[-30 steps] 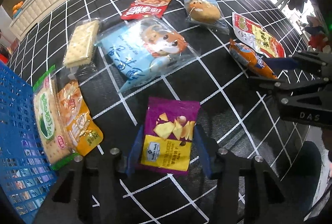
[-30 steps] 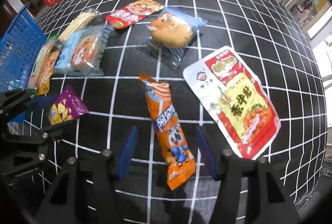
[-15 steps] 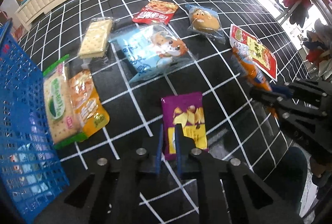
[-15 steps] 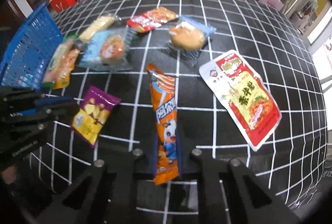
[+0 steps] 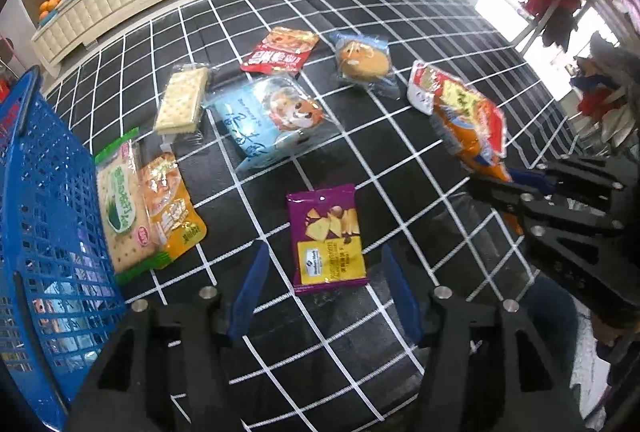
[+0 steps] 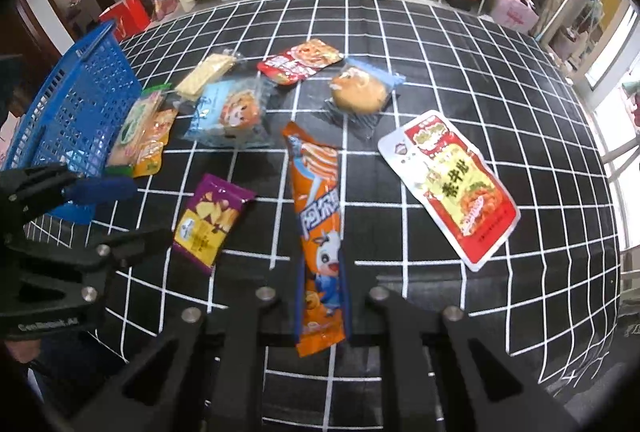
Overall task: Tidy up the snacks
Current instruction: 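Lift both snacks, carry them over the blue basket and release them inside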
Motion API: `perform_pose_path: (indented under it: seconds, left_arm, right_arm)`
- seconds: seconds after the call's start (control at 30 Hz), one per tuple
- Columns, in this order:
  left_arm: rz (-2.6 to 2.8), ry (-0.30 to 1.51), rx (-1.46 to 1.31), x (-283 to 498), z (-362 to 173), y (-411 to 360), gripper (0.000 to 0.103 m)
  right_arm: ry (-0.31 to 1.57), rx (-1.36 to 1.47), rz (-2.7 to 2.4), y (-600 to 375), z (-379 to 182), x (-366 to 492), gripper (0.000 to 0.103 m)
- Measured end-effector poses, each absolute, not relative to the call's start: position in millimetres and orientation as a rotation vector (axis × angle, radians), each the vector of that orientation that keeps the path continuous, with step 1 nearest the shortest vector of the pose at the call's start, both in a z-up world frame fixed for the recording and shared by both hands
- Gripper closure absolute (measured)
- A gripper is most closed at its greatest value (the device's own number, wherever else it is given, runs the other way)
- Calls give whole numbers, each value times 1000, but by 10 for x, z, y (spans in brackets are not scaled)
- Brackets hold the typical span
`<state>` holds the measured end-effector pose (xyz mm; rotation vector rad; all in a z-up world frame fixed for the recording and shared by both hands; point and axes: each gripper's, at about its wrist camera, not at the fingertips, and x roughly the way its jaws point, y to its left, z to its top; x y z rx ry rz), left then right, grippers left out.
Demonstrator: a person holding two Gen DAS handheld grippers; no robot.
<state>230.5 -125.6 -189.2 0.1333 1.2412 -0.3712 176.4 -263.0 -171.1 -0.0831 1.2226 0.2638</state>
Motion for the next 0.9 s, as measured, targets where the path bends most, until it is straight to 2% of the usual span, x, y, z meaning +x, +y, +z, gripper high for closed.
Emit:
perform_pose_path:
  seconds: [0.43,0.57,0.67,0.73,0.83,0.9]
  left_arm:
    - [-344,1330,226,2556,-2484,-1519,46]
    - [-328,1316,246,2599,-2529,-1566,35]
    - [-307,1312,224,2633,-2531,-1566,35]
    - [-299,1309,218,2626,-2525,-1569,38]
    - [-298,1305,214,2591,-2487,-1541,56]
    - [-297,1308,211,2558,-2468,-1515,58]
  right_arm:
    - [1266,-60,260,-2735,-1990,1806,85]
    - [1265,-63,259,-2739,-2014,1817,85]
    - [1268,-56,257,-2749,-2028,1820,85]
    - [1268,-50,256,-2756,-2032,1816,85]
    - [1268,-47,253,-2768,-2030,1808,85]
    - [1267,-41,254,-2768,-2025,1802,85]
